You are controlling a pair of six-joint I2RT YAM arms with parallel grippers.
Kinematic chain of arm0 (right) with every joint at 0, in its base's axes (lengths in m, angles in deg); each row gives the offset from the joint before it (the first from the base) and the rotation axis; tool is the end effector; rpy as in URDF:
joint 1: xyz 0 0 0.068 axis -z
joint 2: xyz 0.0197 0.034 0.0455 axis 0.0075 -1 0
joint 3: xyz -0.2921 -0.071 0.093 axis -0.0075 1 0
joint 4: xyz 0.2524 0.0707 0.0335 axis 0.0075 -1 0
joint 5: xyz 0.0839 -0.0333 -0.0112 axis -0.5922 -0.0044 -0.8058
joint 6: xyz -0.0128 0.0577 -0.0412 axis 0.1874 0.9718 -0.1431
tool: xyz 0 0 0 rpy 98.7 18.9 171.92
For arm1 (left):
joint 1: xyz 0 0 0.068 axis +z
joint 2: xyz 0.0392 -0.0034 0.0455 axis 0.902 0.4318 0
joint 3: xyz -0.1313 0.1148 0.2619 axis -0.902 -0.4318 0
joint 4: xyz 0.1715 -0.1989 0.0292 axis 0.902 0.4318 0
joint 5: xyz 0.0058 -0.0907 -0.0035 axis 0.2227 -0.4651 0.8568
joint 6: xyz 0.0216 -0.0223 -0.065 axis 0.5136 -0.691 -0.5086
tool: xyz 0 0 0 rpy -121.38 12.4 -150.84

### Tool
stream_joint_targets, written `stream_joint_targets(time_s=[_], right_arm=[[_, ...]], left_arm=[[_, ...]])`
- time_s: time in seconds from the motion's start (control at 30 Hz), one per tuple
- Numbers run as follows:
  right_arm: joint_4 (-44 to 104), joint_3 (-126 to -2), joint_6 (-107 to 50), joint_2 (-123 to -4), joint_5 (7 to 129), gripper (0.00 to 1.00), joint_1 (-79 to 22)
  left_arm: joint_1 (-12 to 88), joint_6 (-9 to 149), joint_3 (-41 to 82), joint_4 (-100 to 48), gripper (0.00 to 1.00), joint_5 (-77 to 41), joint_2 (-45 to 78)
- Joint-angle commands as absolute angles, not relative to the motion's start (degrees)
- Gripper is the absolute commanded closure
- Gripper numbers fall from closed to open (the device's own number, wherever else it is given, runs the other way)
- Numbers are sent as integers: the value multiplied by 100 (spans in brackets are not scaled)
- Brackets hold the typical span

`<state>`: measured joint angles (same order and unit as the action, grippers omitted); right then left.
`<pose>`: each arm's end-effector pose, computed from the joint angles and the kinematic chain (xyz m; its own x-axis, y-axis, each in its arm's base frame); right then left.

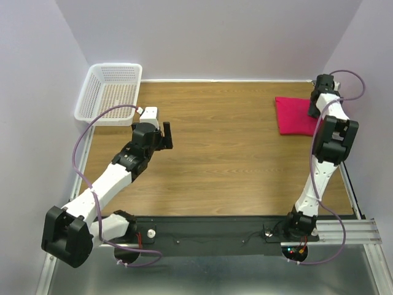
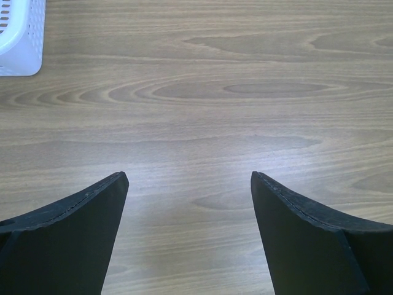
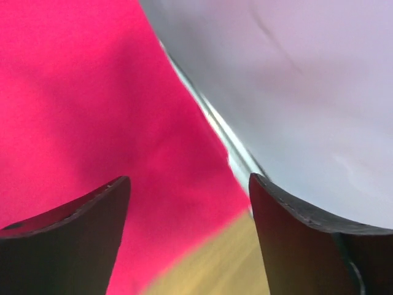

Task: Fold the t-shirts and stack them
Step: Neatly place the folded tshirt to the corner

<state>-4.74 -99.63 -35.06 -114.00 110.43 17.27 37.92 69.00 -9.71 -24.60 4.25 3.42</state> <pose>0.5139 -0.1908 0.2113 -0.7848 0.2427 -0.5702 0.5507 0.6952 -0.4619 0.2331 -0.1005 0.3111 -0.3424 -0.0592 -0.9377 0.1644 0.9788 -0.1218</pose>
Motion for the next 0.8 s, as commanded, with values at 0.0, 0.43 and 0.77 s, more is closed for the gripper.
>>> stream_joint_targets(time_s=[0.0,0.43,0.77], right_arm=[[-682,-9820,-2856,-9973,10468,14,1669],[-525,-7536,-1913,-4350,9491,0,1599],[-340,-6755,-2590,-1678,10275,0,60]], left_arm=[[3840,6752,-520,-2254,6,440,-131],[3831,5970,1405,163,1,2484,-2537],[3831,5784,1002,323,1,3481,-4691]])
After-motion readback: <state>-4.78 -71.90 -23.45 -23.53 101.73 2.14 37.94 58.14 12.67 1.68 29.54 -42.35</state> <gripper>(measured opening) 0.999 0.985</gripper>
